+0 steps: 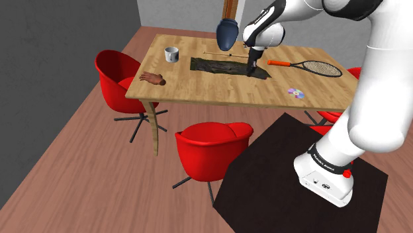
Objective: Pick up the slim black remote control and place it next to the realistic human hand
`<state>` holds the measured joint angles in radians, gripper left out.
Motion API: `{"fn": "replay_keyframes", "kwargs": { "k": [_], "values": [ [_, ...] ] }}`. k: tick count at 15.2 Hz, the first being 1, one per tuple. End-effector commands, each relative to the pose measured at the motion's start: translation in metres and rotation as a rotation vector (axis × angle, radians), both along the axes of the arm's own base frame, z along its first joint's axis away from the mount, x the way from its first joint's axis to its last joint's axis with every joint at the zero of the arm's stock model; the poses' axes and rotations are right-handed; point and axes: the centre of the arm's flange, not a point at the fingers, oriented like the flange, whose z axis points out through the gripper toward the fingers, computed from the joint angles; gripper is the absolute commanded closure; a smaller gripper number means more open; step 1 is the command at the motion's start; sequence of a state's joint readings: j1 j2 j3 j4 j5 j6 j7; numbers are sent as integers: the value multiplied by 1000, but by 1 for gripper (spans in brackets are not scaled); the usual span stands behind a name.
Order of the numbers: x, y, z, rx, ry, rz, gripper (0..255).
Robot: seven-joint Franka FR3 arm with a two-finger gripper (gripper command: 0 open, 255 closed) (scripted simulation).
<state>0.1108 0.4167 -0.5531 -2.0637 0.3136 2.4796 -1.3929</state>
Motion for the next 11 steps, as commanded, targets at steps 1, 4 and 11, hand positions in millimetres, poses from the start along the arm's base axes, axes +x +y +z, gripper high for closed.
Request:
{"fn": "replay_keyframes", "kwargs": {
  "k": [1, 4, 11],
  "values": [
    [19, 20, -1, 0, 0, -2, 255],
    [47, 48, -1, 0, 0, -2, 255],
    [113, 113, -1, 0, 0, -2, 255]
  ]
}}
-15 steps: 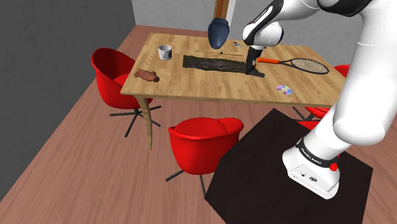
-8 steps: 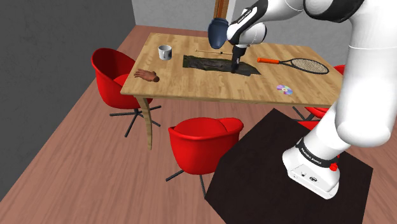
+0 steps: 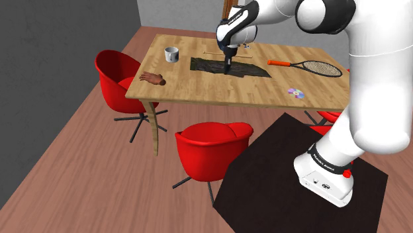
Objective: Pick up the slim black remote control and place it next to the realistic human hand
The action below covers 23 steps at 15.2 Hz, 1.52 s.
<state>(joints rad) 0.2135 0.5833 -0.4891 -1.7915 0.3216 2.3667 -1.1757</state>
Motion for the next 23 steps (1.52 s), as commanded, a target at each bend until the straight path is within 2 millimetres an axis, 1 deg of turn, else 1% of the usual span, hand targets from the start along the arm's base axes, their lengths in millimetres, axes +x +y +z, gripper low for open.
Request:
{"fn": "replay_keyframes", "kwargs": {
  "k": [1, 14, 15, 23],
  "values": [
    [20, 23, 0, 0, 0, -1, 255],
    [142, 143, 0, 0, 0, -1, 255],
    [144, 146, 0, 0, 0, -1, 255],
    [144, 146, -42, 0, 0, -1, 255]
  ]
}}
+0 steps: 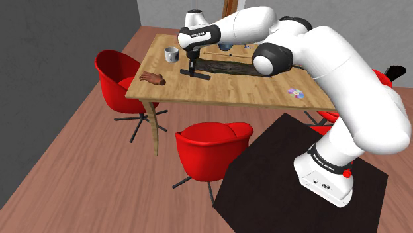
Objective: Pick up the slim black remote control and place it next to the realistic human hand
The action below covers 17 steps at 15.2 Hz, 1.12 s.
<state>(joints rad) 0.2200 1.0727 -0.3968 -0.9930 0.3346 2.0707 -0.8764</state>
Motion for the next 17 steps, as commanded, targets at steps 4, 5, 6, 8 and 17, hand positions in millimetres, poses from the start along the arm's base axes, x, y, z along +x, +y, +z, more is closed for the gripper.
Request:
{"fn": "replay_keyframes", "kwargs": {
  "k": [4, 5, 6, 8, 17],
  "values": [
    [0, 0, -26, 0, -1, 0, 255],
    [1, 0, -31, 0, -1, 0, 255],
    [1, 0, -36, 0, -1, 0, 255],
    [1, 0, -47, 0, -1, 0, 255],
    [1, 0, -65, 0, -1, 0, 255]
  ]
}}
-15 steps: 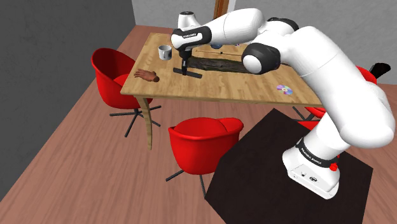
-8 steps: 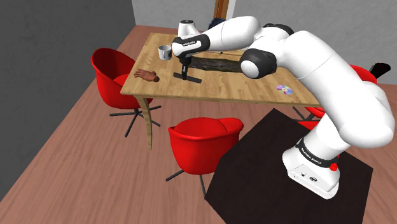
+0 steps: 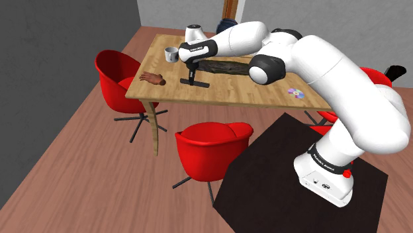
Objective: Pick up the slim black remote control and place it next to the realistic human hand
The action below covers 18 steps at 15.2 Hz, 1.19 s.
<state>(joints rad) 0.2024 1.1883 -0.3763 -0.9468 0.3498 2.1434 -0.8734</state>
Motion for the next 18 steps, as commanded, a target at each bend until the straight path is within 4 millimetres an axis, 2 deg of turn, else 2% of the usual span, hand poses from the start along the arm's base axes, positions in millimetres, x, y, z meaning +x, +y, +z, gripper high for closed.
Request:
{"fn": "replay_keyframes", "kwargs": {
  "k": [1, 2, 3, 8, 12, 18],
  "values": [
    [0, 0, 0, 0, 0, 0, 255],
    [0, 0, 0, 0, 0, 0, 255],
    [0, 0, 0, 0, 0, 0, 0],
    [0, 0, 0, 0, 0, 0, 0],
    [-3, 2, 50, 0, 0, 0, 0],
    [-3, 2, 50, 0, 0, 0, 0]
  ]
}}
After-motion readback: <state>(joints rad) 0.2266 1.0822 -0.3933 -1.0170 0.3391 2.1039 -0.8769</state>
